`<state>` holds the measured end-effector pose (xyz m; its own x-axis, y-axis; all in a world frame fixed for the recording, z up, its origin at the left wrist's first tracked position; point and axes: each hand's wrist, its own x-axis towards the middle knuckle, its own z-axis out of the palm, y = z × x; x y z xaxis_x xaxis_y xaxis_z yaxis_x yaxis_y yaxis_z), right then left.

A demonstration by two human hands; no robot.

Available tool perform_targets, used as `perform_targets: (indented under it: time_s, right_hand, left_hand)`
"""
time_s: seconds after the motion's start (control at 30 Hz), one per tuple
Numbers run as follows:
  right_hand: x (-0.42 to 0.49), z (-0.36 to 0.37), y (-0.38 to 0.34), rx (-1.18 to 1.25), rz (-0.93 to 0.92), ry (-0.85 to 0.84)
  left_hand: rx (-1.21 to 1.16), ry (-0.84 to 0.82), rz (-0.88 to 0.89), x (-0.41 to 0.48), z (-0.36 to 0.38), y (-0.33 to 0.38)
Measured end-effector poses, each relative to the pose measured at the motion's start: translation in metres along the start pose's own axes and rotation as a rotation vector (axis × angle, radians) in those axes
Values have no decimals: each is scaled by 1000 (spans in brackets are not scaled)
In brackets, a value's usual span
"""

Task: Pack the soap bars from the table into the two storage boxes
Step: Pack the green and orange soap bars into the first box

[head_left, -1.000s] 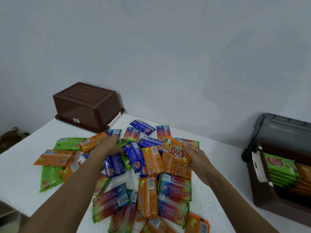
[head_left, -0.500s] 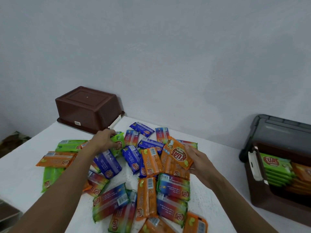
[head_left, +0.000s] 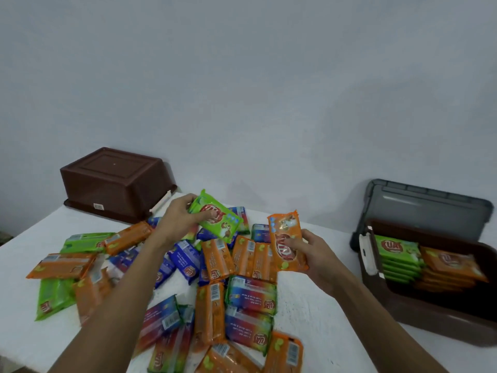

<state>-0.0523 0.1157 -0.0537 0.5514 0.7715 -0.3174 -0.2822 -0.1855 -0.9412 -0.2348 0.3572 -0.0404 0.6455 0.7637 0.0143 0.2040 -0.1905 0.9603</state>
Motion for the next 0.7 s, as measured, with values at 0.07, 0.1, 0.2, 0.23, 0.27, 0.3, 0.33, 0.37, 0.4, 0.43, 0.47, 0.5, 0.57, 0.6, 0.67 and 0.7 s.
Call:
perform_targets:
  time_s: [0.07, 0.1, 0.2, 0.23, 0.27, 0.3, 0.33, 0.37, 0.4, 0.43, 0.47, 0.5, 0.57, 0.6, 0.67, 0.7]
  right_hand:
    - [-8, -13, -4, 12, -37, 29]
    - [-13, -21, -6, 22, -58, 47]
    - [-28, -48, -13, 62, -122, 86]
    - [-33, -59, -15, 75, -137, 95]
    - [-39, -70, -17, 87, -149, 105]
    - [-44, -82, -18, 93, -160, 119]
    - [-48, -93, -20, 90, -168, 132]
    - [-53, -106, -21, 82, -173, 150]
    - [-59, -118, -23, 74, -177, 170]
    - [-65, -130, -25, 73, -179, 198]
    - [-71, -143, -27, 79, -183, 230]
    - [-77, -156, -29, 87, -189, 257]
    - [-88, -180, -32, 103, -197, 299]
    - [-92, -193, -32, 110, -202, 320]
    - [-100, -219, -33, 124, -201, 364]
    - [-102, -232, -32, 121, -195, 386]
  left_hand:
    - [-50, -15, 1, -2, 25, 4]
    - [-76, -27, 0, -4, 38, 7]
    - [-177, -90, -9, -10, 78, 20]
    - [-199, -109, -9, -12, 92, 25]
    - [-213, -121, -7, -15, 107, 30]
    - [-218, -123, -3, -17, 121, 34]
    - [-222, -119, 0, -19, 134, 38]
    - [-234, -120, 0, -21, 148, 42]
    - [-254, -123, -7, -24, 163, 46]
    - [-274, -125, -11, -27, 177, 50]
    - [-289, -125, -13, -30, 193, 56]
    - [-306, -122, -15, -33, 209, 61]
    - [-353, -112, -24, -40, 239, 70]
    - [-381, -114, -29, -43, 253, 74]
    - [-424, -118, -38, -48, 281, 81]
    - [-439, -116, -38, -51, 294, 83]
